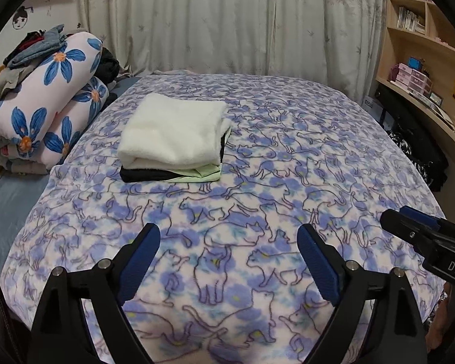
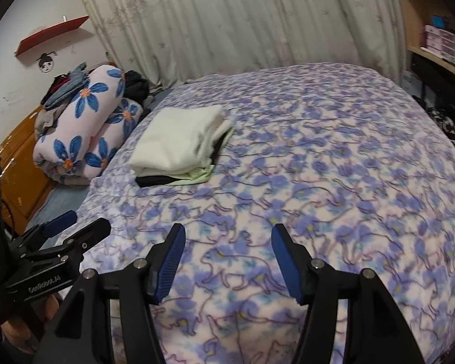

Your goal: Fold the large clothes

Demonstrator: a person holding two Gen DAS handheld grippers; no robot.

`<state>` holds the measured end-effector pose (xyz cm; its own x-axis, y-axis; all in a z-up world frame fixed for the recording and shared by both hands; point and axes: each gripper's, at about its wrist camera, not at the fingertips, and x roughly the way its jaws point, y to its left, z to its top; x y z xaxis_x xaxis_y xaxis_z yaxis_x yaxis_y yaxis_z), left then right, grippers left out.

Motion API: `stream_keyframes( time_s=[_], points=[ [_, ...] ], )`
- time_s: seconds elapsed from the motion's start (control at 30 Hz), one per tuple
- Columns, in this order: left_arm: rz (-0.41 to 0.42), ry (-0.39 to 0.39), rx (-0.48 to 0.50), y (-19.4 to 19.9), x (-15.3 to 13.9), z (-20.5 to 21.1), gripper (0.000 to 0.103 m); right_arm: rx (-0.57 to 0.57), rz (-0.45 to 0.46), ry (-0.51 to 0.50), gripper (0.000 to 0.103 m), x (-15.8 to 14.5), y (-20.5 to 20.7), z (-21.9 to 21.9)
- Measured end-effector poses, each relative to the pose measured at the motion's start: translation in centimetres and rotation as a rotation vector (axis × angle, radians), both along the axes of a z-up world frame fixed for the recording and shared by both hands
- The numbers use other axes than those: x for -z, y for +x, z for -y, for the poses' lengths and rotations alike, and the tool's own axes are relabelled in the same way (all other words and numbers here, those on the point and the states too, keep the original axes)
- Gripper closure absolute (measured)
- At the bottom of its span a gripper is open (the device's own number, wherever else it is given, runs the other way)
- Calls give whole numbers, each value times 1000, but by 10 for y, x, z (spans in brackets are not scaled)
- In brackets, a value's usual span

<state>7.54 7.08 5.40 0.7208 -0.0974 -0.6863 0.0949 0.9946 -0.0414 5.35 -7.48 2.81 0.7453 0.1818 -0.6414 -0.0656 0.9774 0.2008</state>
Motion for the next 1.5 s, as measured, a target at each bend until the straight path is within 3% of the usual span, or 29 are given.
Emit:
stream_keyframes(
  time_s=[0.07, 0.13, 0.3, 0.47, 0.93, 1.5],
  points=[
    [5, 0, -13, -7, 3, 6, 7, 26, 4, -20, 34, 3, -8, 3],
    [7, -4, -25, -12, 5, 7, 1, 47, 7, -34, 33, 6, -16, 5],
    [-21, -41, -29, -28, 20, 16, 1, 84, 2, -34, 31, 17, -33, 11],
    [-56, -44, -18, -41, 33, 26, 1, 119, 7, -25, 22, 23, -49, 13],
    [-70, -89, -80, -68, 34, 16, 1, 109, 8, -47, 21, 27, -77, 3],
    [-63, -60, -70, -69, 35, 24, 1, 129, -8, -45, 21, 36, -72, 4]
  ],
)
